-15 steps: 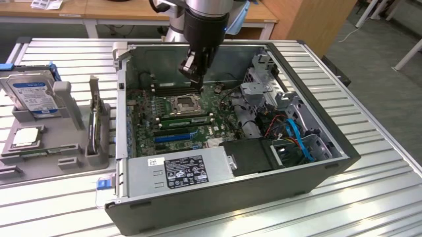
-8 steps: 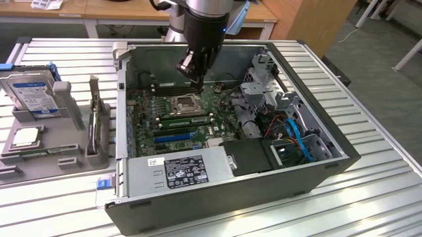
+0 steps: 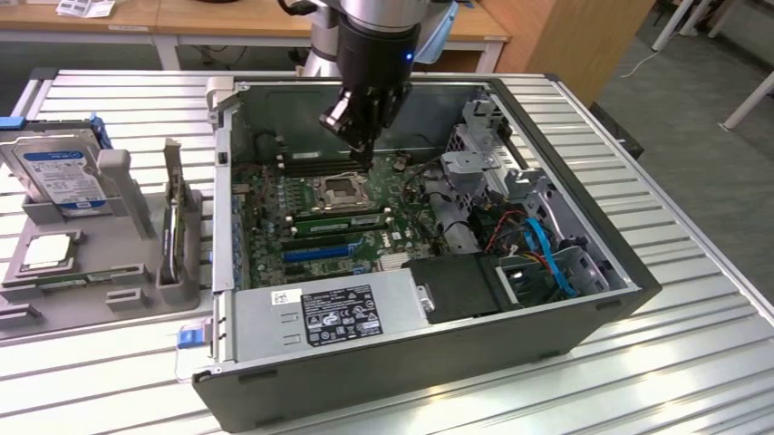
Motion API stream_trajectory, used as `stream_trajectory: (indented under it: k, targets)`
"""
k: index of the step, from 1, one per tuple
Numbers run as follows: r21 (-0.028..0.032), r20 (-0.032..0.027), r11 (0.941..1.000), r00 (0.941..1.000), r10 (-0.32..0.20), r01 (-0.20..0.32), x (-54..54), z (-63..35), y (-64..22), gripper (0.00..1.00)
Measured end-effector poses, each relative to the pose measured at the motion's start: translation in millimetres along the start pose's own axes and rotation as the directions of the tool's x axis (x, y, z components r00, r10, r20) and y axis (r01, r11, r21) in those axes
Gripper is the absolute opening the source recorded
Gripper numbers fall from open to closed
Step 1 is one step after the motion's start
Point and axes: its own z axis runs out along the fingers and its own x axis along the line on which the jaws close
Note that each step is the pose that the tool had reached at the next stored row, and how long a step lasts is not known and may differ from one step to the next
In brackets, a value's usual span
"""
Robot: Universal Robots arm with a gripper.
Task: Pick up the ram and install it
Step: 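Press down the ram until it locks into place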
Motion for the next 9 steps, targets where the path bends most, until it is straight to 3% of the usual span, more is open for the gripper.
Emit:
stream_trajectory:
  k: [4, 9]
  targets:
    - [0.0019, 0.0014, 0.9981, 0.9981, 0.062, -0.062, 0.0, 0.2, 0.0, 0.10]
    - [0.0041, 0.0032, 0.9898, 0.9898, 0.142, -0.142, 0.0, 0.5, 0.0, 0.10]
